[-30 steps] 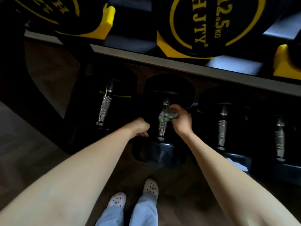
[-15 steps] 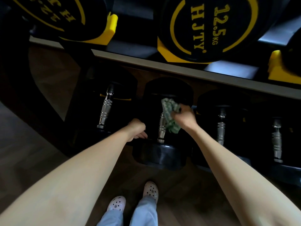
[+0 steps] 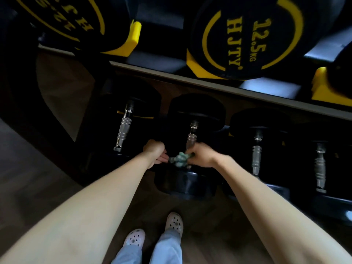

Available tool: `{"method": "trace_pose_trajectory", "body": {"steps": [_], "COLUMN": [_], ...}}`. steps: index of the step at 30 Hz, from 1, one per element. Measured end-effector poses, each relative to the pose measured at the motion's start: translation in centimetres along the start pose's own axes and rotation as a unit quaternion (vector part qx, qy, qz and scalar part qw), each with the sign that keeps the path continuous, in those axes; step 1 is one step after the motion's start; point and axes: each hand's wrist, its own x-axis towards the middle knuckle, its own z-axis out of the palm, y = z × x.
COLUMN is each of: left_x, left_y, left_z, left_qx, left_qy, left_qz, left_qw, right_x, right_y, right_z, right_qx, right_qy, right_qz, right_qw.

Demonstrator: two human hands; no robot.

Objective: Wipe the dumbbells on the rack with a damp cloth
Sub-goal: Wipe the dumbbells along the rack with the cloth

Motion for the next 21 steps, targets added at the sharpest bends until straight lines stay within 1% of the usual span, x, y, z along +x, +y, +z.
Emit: {"method": "trace_pose_trajectory", "body": {"steps": [5, 10, 12, 14, 15, 16, 17, 18, 19, 20, 21], "left_x": [-1.4, -2.9, -3.5, -4.0, -4.3, -4.3, -4.5, -4.7, -4.7, -4.8, -4.8], "left_y": [0.6, 1.1, 1.0, 1.0, 0.8, 0.8, 0.7, 0.5, 0.4, 0.2, -0.2], "left_z": [0.7, 1.0, 1.2, 1.4, 1.6, 1.6, 1.6, 1.6, 1.6, 1.4, 1.1], "left_qx": [0.045, 0.089, 0.101, 0.102, 0.099, 0.089, 0.083, 0.075, 0.074, 0.073, 0.076], "left_qy": [-0.003, -0.008, -0.010, -0.004, -0.001, 0.006, 0.006, 0.011, 0.019, 0.025, 0.033], "left_qz": [0.018, 0.024, 0.025, 0.024, 0.029, 0.036, 0.045, 0.055, 0.069, 0.080, 0.088], "left_qw": [0.999, 0.996, 0.994, 0.994, 0.995, 0.995, 0.996, 0.996, 0.995, 0.994, 0.993], "right_x": [-3.2, -5.3, -6.9, -8.4, -9.3, -9.6, -10.1, -10.5, -10.9, -11.2, -11.4], "right_y": [0.4, -0.2, -0.1, 0.3, 0.8, 1.1, 1.5, 1.8, 2.1, 2.1, 1.7], "right_z": [-0.2, -1.8, -2.4, -2.5, -1.8, -1.2, -0.1, 1.2, 2.5, 3.7, 5.0], "right_qx": [0.100, 0.138, 0.200, 0.280, 0.305, 0.316, 0.325, 0.337, 0.348, 0.350, 0.346], "right_qy": [0.004, -0.009, -0.010, 0.002, 0.032, 0.085, 0.164, 0.248, 0.320, 0.363, 0.374], "right_qz": [0.037, 0.066, 0.078, 0.095, 0.115, 0.138, 0.169, 0.207, 0.252, 0.298, 0.339], "right_qw": [0.994, 0.988, 0.977, 0.955, 0.945, 0.935, 0.916, 0.884, 0.844, 0.810, 0.790]}}
